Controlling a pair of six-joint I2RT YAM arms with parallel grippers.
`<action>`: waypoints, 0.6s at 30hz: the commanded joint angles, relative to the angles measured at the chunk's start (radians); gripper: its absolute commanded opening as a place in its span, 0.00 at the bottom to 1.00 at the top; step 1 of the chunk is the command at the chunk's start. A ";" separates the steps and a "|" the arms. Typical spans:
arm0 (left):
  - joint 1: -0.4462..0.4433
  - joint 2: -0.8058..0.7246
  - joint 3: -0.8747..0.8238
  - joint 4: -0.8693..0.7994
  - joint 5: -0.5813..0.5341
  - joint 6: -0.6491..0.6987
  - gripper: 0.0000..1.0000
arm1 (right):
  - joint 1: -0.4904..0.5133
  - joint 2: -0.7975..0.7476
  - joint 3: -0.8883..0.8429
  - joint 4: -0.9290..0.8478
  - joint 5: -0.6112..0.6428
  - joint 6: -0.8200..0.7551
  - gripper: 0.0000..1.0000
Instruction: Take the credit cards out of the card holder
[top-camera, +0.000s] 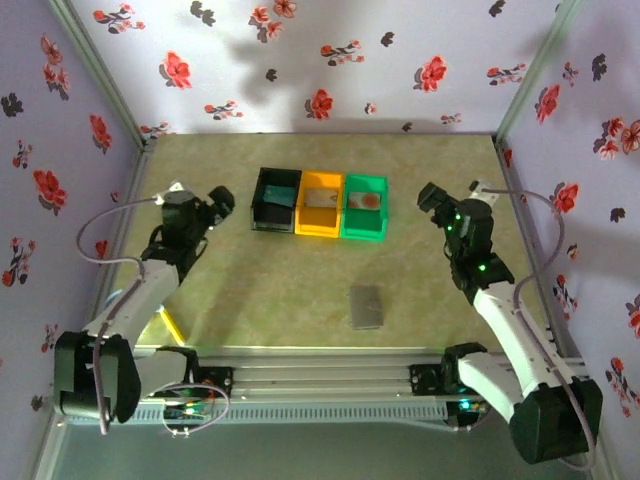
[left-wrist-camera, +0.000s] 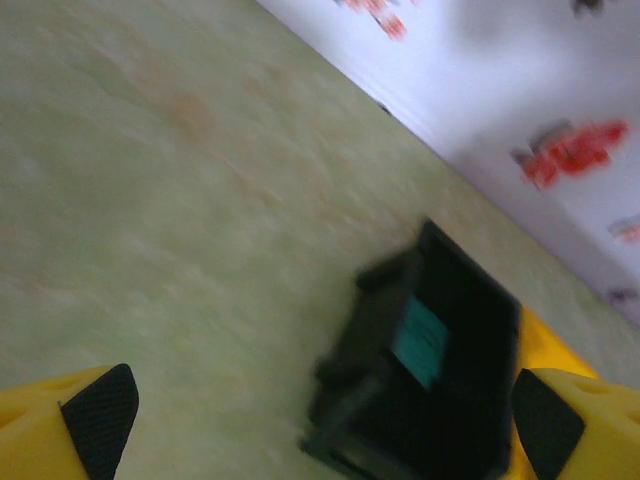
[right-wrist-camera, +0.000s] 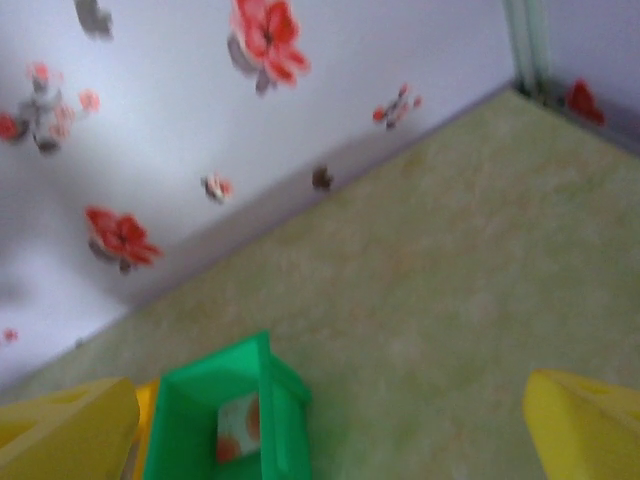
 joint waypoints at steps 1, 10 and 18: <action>-0.103 -0.006 0.025 -0.083 -0.053 -0.005 1.00 | 0.049 0.023 0.036 -0.190 -0.056 -0.006 0.99; -0.376 0.073 0.060 -0.209 -0.243 0.019 1.00 | 0.274 0.123 0.115 -0.454 0.084 -0.064 0.99; -0.427 0.123 0.034 -0.236 -0.219 -0.034 1.00 | 0.407 0.185 0.109 -0.510 0.084 -0.013 0.94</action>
